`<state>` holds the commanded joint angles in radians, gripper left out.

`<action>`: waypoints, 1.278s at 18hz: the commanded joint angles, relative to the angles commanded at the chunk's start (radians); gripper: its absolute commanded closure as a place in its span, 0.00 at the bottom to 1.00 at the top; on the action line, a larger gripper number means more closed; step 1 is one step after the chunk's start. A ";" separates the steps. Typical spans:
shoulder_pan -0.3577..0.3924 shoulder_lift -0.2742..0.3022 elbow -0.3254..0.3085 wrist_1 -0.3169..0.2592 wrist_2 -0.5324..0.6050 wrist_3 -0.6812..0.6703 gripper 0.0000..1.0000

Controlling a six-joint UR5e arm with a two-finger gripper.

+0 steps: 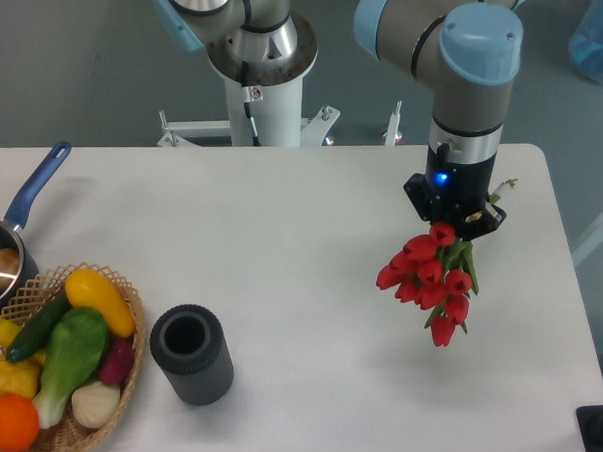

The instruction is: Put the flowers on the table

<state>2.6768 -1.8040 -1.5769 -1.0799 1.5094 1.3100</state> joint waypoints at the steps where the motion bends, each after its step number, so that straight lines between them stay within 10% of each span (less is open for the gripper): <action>1: 0.000 0.000 -0.002 -0.002 0.000 0.000 0.89; 9: -0.051 -0.025 -0.055 0.012 0.060 -0.014 0.83; 20: -0.097 -0.109 -0.060 0.015 0.057 -0.092 0.42; 22: -0.097 -0.107 -0.060 0.018 0.057 -0.089 0.00; 23: -0.095 -0.104 -0.060 0.028 0.057 -0.086 0.00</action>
<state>2.5817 -1.9083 -1.6368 -1.0524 1.5662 1.2241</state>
